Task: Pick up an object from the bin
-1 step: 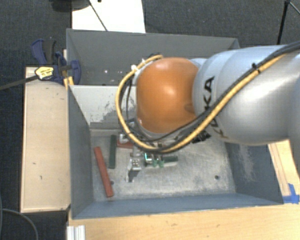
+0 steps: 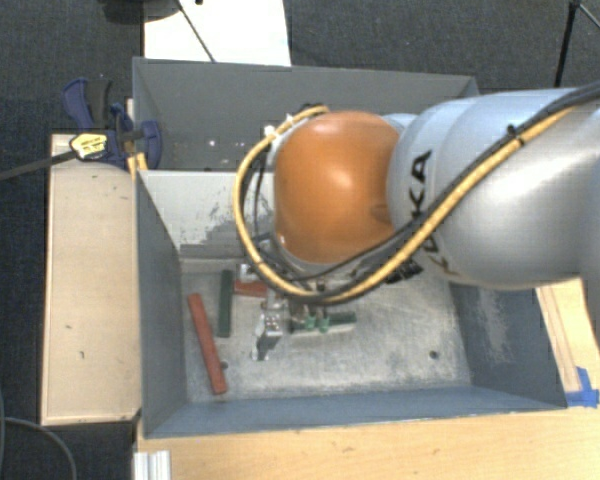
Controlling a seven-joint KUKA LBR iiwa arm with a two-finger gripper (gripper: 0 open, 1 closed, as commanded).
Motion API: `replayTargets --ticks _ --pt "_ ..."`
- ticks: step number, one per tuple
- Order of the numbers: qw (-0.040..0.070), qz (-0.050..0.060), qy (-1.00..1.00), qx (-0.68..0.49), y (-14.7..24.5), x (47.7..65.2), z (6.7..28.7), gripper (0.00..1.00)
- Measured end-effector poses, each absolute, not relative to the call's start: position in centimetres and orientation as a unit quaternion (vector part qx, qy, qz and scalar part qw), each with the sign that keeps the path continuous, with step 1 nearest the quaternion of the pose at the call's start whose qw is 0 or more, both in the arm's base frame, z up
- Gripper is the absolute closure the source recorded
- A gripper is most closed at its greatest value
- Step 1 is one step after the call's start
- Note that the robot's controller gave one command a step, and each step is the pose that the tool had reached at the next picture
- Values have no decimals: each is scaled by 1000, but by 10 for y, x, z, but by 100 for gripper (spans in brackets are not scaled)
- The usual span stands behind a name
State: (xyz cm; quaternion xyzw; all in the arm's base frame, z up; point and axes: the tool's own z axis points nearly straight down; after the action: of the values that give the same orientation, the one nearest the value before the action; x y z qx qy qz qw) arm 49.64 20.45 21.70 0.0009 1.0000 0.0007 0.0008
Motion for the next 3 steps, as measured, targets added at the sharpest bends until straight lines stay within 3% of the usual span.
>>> replayTargets --ticks 1,3 --pt "4 2 1000 -1 193 527 183 0" --pt "1 1 997 75 148 539 122 0"
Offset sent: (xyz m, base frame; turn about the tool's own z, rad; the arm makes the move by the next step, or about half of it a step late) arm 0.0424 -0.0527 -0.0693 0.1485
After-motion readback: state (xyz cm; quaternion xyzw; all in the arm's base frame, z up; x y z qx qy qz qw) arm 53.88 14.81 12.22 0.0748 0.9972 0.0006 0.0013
